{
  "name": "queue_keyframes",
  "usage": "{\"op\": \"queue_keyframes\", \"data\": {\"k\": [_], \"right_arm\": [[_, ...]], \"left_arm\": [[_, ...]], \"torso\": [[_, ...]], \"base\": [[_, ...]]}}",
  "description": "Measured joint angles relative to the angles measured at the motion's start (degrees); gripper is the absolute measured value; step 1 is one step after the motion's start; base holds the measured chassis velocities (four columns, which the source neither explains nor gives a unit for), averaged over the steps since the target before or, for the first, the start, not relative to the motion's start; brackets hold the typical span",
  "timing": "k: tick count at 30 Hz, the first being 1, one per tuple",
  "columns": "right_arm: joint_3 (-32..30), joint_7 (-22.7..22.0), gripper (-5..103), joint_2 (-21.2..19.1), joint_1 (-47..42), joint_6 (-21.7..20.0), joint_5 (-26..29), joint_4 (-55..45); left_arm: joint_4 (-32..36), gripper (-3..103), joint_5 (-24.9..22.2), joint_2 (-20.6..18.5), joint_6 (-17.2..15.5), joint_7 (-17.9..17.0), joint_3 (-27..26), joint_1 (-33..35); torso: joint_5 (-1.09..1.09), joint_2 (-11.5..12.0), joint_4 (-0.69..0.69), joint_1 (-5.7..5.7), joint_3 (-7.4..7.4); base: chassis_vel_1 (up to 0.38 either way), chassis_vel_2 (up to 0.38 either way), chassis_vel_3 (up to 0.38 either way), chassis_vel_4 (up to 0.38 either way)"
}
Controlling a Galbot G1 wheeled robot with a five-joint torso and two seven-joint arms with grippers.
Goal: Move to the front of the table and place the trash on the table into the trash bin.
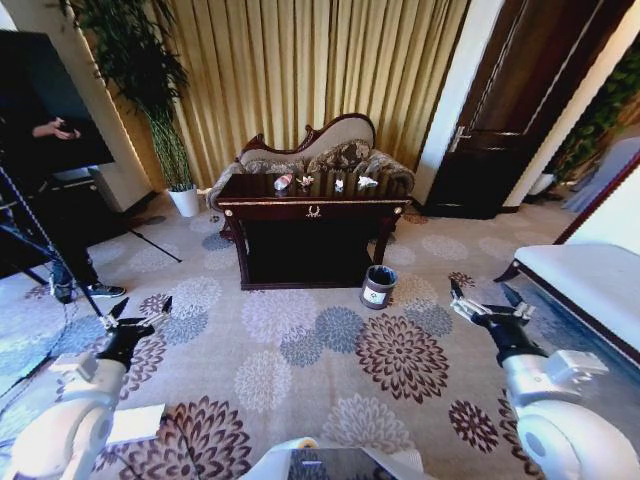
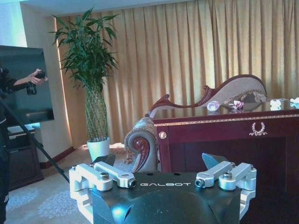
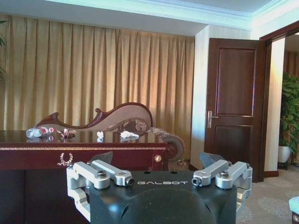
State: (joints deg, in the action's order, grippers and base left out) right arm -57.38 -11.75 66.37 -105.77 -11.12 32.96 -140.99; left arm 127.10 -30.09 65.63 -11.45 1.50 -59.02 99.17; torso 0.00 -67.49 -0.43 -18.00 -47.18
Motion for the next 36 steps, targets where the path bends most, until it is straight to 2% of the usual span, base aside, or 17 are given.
{"op": "queue_keyframes", "data": {"k": [19, 36], "right_arm": [[0.01, 0.0, 100, 0.22, -0.18, 0.06, -0.04, -0.03], [-0.01, 0.01, 100, 0.24, -0.23, 0.15, -0.05, -0.18]], "left_arm": [[-0.06, 100, -0.01, 0.07, 0.52, 0.12, -0.1, 0.05], [-0.21, 100, -0.07, 0.04, 0.83, 0.18, -0.14, 0.06]], "torso": [[0.0, 0.0, -0.01, 0.0, 0.0], [0.0, 0.0, 0.0, 0.0, 0.0]], "base": [[-0.008, 0.011, 0.013, -0.01], [-0.105, 0.088, 0.107, -0.098]]}}
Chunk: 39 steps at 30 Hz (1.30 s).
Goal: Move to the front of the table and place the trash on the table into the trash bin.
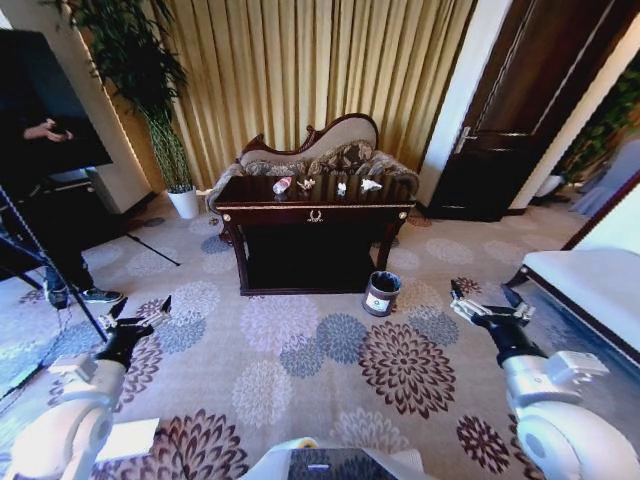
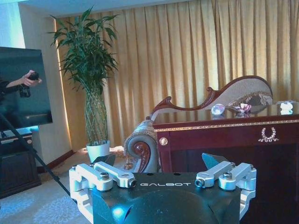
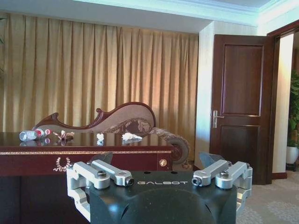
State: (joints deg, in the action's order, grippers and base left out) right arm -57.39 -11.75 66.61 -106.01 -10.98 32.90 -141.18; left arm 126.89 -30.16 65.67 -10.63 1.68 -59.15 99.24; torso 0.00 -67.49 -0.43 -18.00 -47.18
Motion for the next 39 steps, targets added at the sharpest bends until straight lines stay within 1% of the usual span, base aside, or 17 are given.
{"op": "queue_keyframes", "data": {"k": [11, 21, 23, 28, 39], "right_arm": [[0.02, 0.03, 100, -0.1, 0.04, 0.0, -0.05, 0.01], [0.09, 0.04, 100, -0.13, 0.01, 0.01, -0.05, 0.01], [0.12, 0.05, 100, -0.11, -0.03, 0.03, -0.05, 0.01], [0.13, 0.05, 100, -0.09, -0.03, 0.05, -0.07, -0.04], [0.19, 0.07, 100, 0.03, -0.04, 0.12, -0.18, -0.08]], "left_arm": [[0.01, 100, -0.06, -0.03, 0.11, 0.04, -0.03, 0.06], [0.37, 100, -0.1, 0.19, 0.12, 0.1, -0.13, 0.27], [0.52, 100, -0.12, 0.24, 0.12, 0.11, -0.18, 0.28], [0.62, 100, -0.16, 0.29, 0.12, 0.13, -0.22, 0.29], [0.5, 100, -0.17, 0.54, 0.34, 0.15, -0.1, 0.37]], "torso": [[0.0, 0.0, -0.01, 0.0, 0.0], [-0.01, 0.0, 0.0, -0.01, 0.0], [0.02, 0.0, 0.01, -0.01, 0.0], [0.0, 0.0, -0.01, 0.0, 0.0], [0.0, 0.0, 0.0, 0.01, 0.0]], "base": [[-0.114, 0.104, 0.098, -0.112], [-0.124, 0.151, 0.125, -0.149], [-0.143, 0.145, 0.146, -0.117], [-0.15, 0.115, 0.132, -0.126], [-0.158, 0.17, 0.154, -0.169]]}}
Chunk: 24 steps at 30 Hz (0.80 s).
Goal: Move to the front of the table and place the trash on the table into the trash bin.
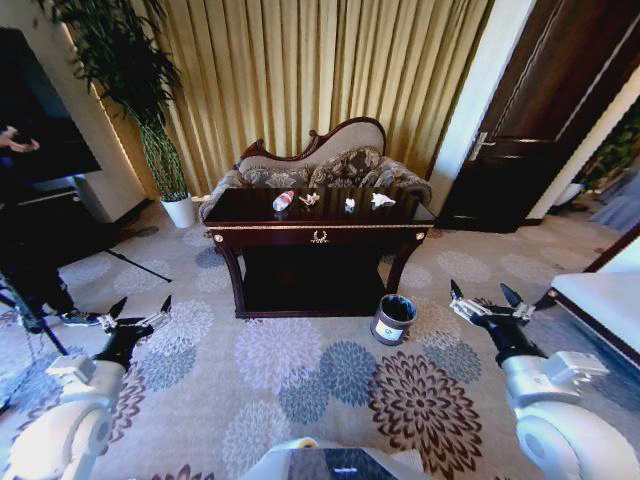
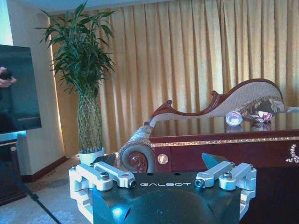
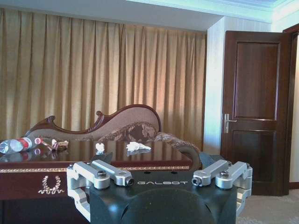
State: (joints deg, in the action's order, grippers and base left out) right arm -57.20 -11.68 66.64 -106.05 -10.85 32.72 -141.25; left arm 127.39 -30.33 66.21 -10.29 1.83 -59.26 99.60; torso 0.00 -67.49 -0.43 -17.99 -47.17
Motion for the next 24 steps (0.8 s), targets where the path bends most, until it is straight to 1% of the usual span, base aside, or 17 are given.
{"op": "queue_keyframes", "data": {"k": [10, 18, 20, 24], "right_arm": [[0.04, 0.01, 100, 0.17, -0.06, 0.02, -0.22, -0.02], [0.05, 0.01, 100, 0.16, -0.12, 0.02, -0.28, -0.05], [0.06, 0.01, 100, 0.2, -0.12, 0.02, -0.32, -0.07], [0.08, 0.02, 100, 0.24, -0.12, 0.02, -0.36, -0.08]], "left_arm": [[-0.24, 100, 0.01, 0.06, 0.17, 0.11, 0.24, -0.04], [-0.44, 100, 0.05, 0.1, 0.37, 0.21, 0.38, -0.11], [-0.52, 100, 0.06, 0.09, 0.44, 0.24, 0.41, -0.12], [-0.59, 100, 0.08, 0.09, 0.54, 0.26, 0.43, -0.1]], "torso": [[-0.01, 0.0, -0.01, 0.0, 0.0], [0.03, 0.0, 0.0, 0.0, 0.0], [0.0, 0.0, -0.02, 0.0, 0.0], [-0.02, 0.0, -0.01, 0.0, 0.0]], "base": [[-0.179, 0.176, 0.183, -0.184], [-0.195, 0.181, 0.2, -0.182], [-0.215, 0.205, 0.19, -0.228], [-0.203, 0.224, 0.185, -0.221]]}}
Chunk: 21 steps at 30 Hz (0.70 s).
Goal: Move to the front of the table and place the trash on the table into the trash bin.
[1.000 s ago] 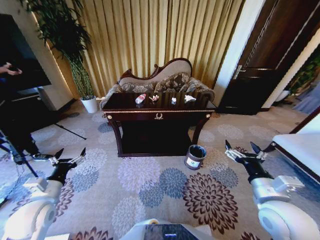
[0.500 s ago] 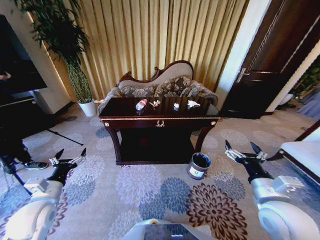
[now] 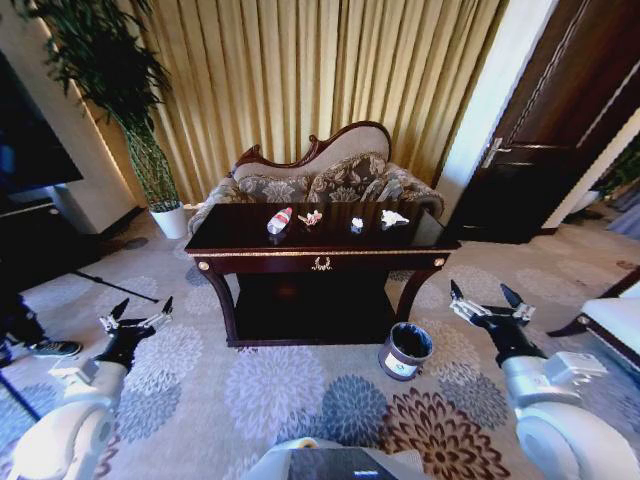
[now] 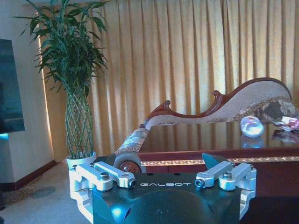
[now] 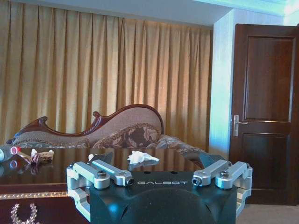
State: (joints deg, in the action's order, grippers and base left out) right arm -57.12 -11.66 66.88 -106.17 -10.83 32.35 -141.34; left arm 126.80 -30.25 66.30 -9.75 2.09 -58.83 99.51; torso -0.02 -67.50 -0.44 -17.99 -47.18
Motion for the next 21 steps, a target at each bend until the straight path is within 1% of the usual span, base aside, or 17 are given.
{"op": "queue_keyframes", "data": {"k": [4, 7, 21], "right_arm": [[0.0, 0.0, 100, 0.04, -0.02, 0.0, -0.06, 0.0], [0.0, 0.0, 100, 0.07, -0.05, 0.0, -0.09, 0.0], [0.29, 0.04, 100, 0.17, 0.05, 0.02, -0.44, 0.09]], "left_arm": [[-0.05, 100, 0.03, 0.02, 0.07, 0.05, 0.03, 0.01], [-0.05, 100, 0.04, 0.13, 0.11, 0.09, 0.1, 0.02], [-0.27, 100, 0.05, 0.13, 0.67, 0.13, 0.12, 0.06]], "torso": [[0.02, 0.0, 0.02, 0.0, 0.0], [0.02, 0.0, 0.0, 0.0, 0.0], [0.02, 0.01, 0.01, -0.02, 0.0]], "base": [[-0.179, 0.242, 0.186, -0.207], [-0.208, 0.194, 0.2, -0.187], [-0.208, 0.195, 0.198, -0.201]]}}
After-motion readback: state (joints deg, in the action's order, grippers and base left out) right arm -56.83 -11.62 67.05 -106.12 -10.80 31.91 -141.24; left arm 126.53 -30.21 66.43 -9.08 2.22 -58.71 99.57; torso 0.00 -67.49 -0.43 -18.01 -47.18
